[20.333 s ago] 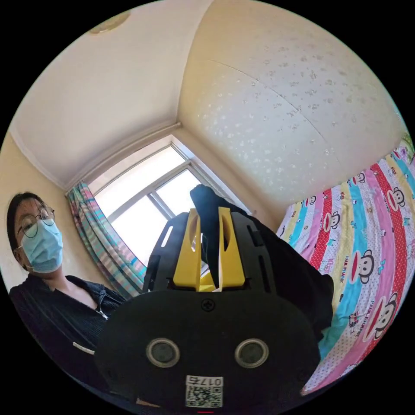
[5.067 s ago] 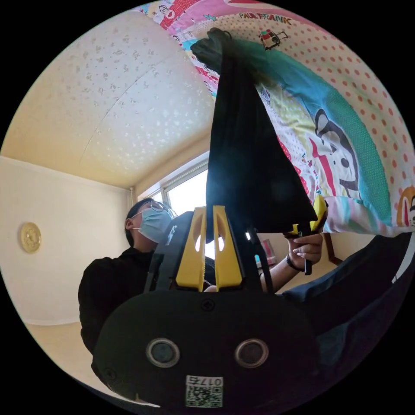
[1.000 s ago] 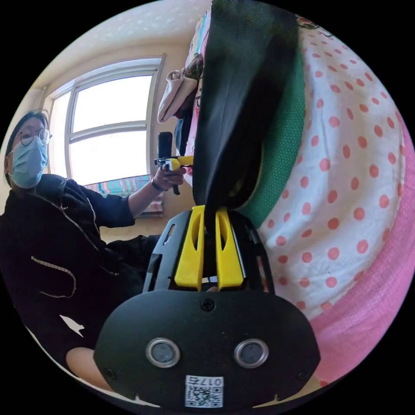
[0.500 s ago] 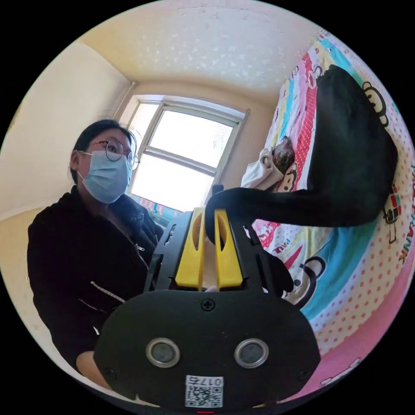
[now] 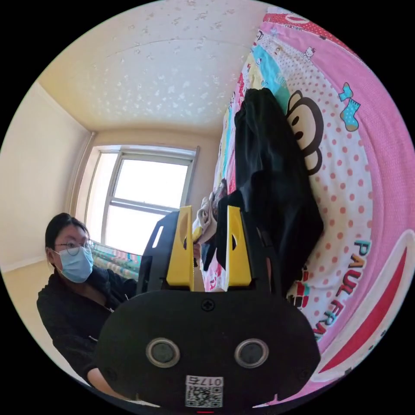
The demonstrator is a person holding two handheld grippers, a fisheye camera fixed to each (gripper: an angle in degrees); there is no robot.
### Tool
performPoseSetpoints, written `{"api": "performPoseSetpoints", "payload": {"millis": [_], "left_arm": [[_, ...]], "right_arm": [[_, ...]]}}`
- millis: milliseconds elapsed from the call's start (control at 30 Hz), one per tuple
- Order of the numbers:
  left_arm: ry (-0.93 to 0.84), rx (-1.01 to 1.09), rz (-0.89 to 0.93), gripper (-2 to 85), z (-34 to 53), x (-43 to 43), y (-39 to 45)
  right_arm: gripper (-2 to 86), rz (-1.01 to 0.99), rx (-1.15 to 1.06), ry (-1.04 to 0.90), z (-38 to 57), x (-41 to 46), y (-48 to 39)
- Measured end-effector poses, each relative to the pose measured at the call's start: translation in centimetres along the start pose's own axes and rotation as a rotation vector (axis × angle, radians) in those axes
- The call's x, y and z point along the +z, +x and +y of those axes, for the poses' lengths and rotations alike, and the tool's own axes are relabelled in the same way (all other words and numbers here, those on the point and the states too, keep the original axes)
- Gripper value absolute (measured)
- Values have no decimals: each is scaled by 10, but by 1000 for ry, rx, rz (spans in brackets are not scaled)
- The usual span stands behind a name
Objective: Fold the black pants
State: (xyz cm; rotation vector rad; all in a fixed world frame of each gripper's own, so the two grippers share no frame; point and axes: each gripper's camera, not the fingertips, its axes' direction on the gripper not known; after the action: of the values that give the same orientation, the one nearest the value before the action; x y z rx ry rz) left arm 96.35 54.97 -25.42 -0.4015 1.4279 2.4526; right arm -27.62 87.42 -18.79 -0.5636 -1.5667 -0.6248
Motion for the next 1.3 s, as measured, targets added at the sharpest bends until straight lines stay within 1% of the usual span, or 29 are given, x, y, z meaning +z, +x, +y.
{"api": "performPoseSetpoints", "payload": {"millis": [67, 100, 133, 233, 267, 367, 433, 567, 633, 733, 867, 967, 1067, 1300], "left_arm": [[-86, 23, -73, 91, 12, 13, 9], [-130, 26, -94, 99, 17, 22, 12], [-150, 27, -93, 100, 19, 26, 13], [-228, 21, -52, 103, 22, 47, 14], [-244, 19, -60, 103, 22, 53, 13], [-230, 24, -123, 109, 22, 59, 13], [-228, 17, -146, 109, 21, 62, 12], [-194, 34, -185, 109, 21, 59, 15], [-191, 46, -198, 110, 21, 58, 17], [-208, 40, -171, 112, 17, 64, 15], [-206, 23, -147, 109, 9, 68, 7], [-219, 26, -148, 110, 4, 68, 6], [-225, 15, -140, 113, 1, 68, 4], [-268, -11, -164, 117, -12, 66, -1]], "right_arm": [[121, 146, -2, -98, 27, 9, -15], [121, 168, 6, -105, 34, 10, -17], [121, 170, 28, -95, 44, 11, -19], [121, 91, 95, -57, 65, 12, -17], [121, 108, 135, -48, 72, 14, -15], [122, 186, 201, -63, 85, 22, -11], [119, 217, 202, -49, 90, 23, -11], [125, 154, 272, -1, 91, 17, -5], [129, 153, 282, 16, 91, 12, -11], [132, 175, 294, 17, 92, 9, -15], [137, 97, 320, 50, 90, 4, -9], [140, 73, 315, 38, 83, 6, -11], [141, 117, 313, 16, 77, 7, -11], [143, 74, 338, 18, 65, -2, 1]]}}
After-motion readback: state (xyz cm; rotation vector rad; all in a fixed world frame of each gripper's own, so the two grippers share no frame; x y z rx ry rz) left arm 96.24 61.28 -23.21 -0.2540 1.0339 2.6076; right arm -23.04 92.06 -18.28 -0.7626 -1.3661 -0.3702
